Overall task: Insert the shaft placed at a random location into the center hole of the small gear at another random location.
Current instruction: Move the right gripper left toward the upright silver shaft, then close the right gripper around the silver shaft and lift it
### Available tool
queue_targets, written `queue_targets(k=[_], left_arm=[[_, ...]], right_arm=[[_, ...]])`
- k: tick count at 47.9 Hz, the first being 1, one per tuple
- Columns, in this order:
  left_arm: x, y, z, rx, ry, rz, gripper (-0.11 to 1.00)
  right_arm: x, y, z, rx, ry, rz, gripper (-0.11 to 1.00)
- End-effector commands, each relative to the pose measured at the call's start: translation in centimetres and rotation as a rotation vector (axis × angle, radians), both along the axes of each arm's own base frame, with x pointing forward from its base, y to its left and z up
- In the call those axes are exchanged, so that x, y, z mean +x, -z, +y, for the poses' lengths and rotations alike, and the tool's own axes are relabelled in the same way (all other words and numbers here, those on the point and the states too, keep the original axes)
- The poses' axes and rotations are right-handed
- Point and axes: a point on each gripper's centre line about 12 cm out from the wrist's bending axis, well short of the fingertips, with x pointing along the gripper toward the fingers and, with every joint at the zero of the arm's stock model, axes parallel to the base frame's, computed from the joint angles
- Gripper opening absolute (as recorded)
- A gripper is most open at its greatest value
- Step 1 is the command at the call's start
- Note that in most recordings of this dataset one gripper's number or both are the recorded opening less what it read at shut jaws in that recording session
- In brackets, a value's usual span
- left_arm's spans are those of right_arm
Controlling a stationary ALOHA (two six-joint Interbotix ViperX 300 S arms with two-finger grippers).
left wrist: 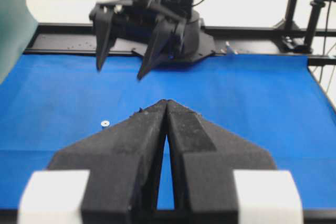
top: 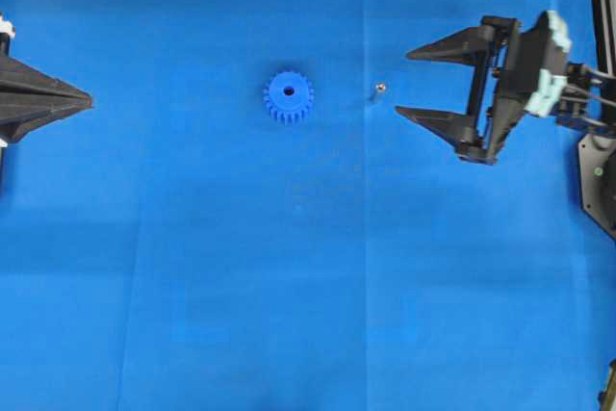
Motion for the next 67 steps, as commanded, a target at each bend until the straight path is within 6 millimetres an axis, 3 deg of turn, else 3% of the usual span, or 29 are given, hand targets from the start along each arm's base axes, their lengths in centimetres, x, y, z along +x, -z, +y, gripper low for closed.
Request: queue_targets(k=[1,22,42,48,56,59,67], left_arm=[[0.1,-0.4,0.1,0.0,-0.006,-0.011,0.0],[0.0,-0.1,0.2,-0.009,-0.01,-0.005,0.0],[0.0,-0.1,0.2,-0.011,-0.011,0.001,0.0],[0.0,0.0,0.2,-0.009,-0.011,0.006,0.0],[0.0,0.2,0.3,-0.01,-0.016,0.021,0.0],[0.0,0.2,0.4,-0.01,-0.019,0.02,0.0],[0.0,0.2,0.5,-0.01,-0.025,0.021,0.0]], right_arm=[[0.8,0.5,-0.7,0.003,0.035,-0.022,0.74],[2.5,5.6,-1.9,0.048,0.108,0.068,0.74],[3.0,6.1,-2.0,0.057,0.112,0.079,0.69],[3.0,6.2,-1.9,0.056,0.107,0.082,0.57],[2.9,6.2,-1.9,0.056,0.105,0.084,0.16],[3.0,6.1,-1.9,0.054,0.104,0.081,0.06],[3.0,6.2,-1.8,0.056,0.102,0.087,0.03]])
